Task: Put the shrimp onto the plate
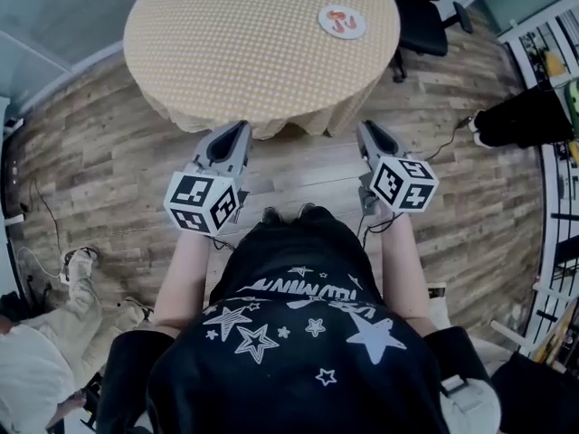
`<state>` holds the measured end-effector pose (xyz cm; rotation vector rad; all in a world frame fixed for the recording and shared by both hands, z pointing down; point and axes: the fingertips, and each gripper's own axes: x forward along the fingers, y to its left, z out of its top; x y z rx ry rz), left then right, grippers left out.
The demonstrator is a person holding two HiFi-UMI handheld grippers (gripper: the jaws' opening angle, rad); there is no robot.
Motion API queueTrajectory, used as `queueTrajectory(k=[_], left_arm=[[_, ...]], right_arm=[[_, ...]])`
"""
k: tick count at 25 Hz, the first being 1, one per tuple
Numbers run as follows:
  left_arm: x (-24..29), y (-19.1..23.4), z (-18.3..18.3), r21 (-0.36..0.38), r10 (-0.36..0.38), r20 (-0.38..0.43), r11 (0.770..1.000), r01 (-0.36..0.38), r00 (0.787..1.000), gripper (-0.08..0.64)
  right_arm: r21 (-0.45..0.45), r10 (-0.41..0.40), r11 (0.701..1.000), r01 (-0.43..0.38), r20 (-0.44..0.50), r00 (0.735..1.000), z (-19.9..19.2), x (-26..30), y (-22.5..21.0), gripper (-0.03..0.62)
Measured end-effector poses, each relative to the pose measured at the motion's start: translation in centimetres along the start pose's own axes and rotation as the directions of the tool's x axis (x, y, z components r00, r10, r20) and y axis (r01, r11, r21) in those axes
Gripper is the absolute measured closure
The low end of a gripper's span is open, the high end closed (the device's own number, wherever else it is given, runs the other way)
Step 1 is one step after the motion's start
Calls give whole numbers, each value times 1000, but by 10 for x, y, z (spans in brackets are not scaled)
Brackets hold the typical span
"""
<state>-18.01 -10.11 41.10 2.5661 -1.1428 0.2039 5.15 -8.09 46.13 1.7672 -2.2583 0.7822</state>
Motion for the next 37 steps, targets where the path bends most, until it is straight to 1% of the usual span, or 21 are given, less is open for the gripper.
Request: queueTrajectory(k=[3, 8, 11, 16, 22, 28, 37], left_arm=[[4, -10, 1, 1, 1, 2, 1000, -1, 1000, 549], [1, -27, -1, 12, 27, -5, 1000, -27, 1000, 549], [-3, -46, 1, 9, 45, 7, 999, -45, 999, 549], [-12, -80, 2, 26, 54, 24, 998, -55, 998, 549], [-25, -103, -2, 27, 74, 45, 997, -75, 996, 549], [-33, -114, 2, 34, 88, 67, 995, -91, 994, 549], [-44, -109, 5, 40, 98, 81, 994, -101, 992, 549]], right_arm=[[17, 0, 1000, 0, 14, 1000, 6, -2, -9, 526], [3, 77, 997, -77, 25, 997, 10, 0, 5, 526], [-22, 112, 993, -112, 15, 994, 7, -16, 7, 526], [-31, 112, 993, -112, 17, 994, 5, -49, -11, 540], [-69, 127, 990, -125, 24, 992, 6, -74, -20, 541], [-98, 153, 984, -149, 40, 987, 14, -84, -17, 542], [-126, 174, 978, -167, 42, 984, 17, -83, -1, 543]])
